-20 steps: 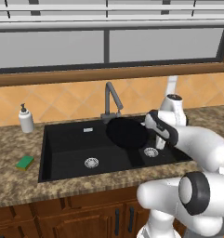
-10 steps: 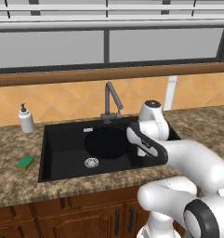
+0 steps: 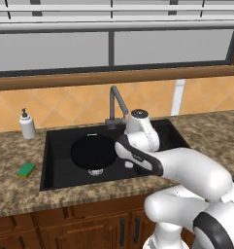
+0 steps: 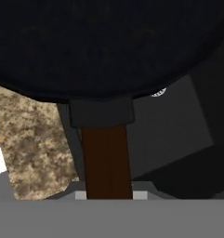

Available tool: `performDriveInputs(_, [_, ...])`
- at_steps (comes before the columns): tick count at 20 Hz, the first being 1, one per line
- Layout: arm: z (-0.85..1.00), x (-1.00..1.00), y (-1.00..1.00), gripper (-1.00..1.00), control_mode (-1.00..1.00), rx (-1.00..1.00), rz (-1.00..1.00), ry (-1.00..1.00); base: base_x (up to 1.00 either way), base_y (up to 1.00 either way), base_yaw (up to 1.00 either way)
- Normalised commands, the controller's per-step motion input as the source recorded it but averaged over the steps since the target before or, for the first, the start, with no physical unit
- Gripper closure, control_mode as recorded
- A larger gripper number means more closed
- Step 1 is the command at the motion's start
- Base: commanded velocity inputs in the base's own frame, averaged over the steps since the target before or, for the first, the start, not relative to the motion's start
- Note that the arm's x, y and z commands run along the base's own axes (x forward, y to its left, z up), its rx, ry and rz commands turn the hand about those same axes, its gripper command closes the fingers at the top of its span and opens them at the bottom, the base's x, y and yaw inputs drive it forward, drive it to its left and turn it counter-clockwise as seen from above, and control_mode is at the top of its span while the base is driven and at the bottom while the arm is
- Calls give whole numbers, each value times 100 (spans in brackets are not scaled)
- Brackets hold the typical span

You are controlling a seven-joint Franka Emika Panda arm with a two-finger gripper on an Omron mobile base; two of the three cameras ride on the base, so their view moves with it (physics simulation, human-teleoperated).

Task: Pick the pan and sponge and place them into the sink. Then turn on the water.

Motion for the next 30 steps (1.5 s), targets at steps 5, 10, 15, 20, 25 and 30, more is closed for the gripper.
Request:
performDriveInputs(5, [0, 26, 62, 100, -100, 0, 0, 3, 0, 0, 0])
performDriveInputs(10, [0, 35, 17, 100, -100, 2, -12, 3, 0, 0, 0])
performDriveInputs(15, [0, 27, 19, 100, -100, 1, -7, 3, 0, 0, 0])
performDriveInputs(20, [-8, 25, 41, 100, -100, 0, -8, 0, 0, 0, 0])
performDriveInputs(25, [-2, 7, 11, 100, -100, 0, -7, 1, 0, 0, 0])
performDriveInputs(30, [-1, 3, 10, 100, -100, 0, -3, 0, 0, 0, 0])
